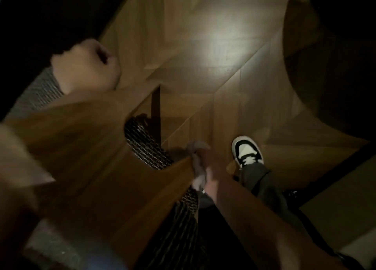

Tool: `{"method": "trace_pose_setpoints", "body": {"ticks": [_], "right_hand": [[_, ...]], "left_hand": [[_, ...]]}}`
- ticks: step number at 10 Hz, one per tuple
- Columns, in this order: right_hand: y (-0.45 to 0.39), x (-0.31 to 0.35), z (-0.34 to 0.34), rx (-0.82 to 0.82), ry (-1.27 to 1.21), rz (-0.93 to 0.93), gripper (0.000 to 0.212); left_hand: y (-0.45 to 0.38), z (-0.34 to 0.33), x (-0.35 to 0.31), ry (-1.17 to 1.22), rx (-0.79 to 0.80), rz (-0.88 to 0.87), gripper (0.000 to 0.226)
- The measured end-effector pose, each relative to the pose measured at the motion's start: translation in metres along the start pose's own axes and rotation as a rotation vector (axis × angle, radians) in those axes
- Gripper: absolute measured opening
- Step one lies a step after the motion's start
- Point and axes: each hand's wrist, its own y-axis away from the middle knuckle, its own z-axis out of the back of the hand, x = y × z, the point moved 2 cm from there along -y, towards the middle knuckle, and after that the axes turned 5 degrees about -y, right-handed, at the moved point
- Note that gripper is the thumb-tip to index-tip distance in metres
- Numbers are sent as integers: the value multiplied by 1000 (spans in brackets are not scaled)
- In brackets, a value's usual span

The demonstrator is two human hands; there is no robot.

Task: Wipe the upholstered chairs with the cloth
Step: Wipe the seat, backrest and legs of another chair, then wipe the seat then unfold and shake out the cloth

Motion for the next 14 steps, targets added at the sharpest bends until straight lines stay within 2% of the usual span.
{"method": "trace_pose_setpoints", "body": {"ticks": [1,2,3,4,5,6,7,8,9,10,11,12,13,14], "right_hand": [[89,18,-12,185,470,369,28],[140,38,-24,332,585,730,36],[189,56,-56,564,565,931,45],[208,64,-89,671,726,1021,46],[196,76,-109,571,801,843,41],[217,73,-102,558,922,842,40],[264,66,-86,676,1005,1003,41],[285,62,-84,753,1286,1132,41],[282,53,-97,713,1719,1333,37],[270,44,-86,692,1875,1558,33],[267,34,-47,713,1881,1529,33],[276,13,-11,609,1963,1591,41],[288,4,2,556,2099,1446,43],[304,6,7,564,2071,1195,40]], "left_hand": [[8,11,-1,210,94,90,22],[10,34,-3,703,264,314,13],[34,76,-9,1083,462,416,18],[68,104,1,1264,449,564,27],[105,109,20,1509,395,786,49],[140,110,17,1560,374,849,62],[178,121,-9,1752,455,822,58],[211,133,-28,1915,382,865,46],[236,119,-21,2095,292,1040,56],[256,103,-4,2087,291,1161,72],[276,99,3,2082,376,1095,80],[289,104,11,2126,429,1015,80],[300,112,21,2105,478,979,78],[319,127,31,2061,526,913,76]]}}
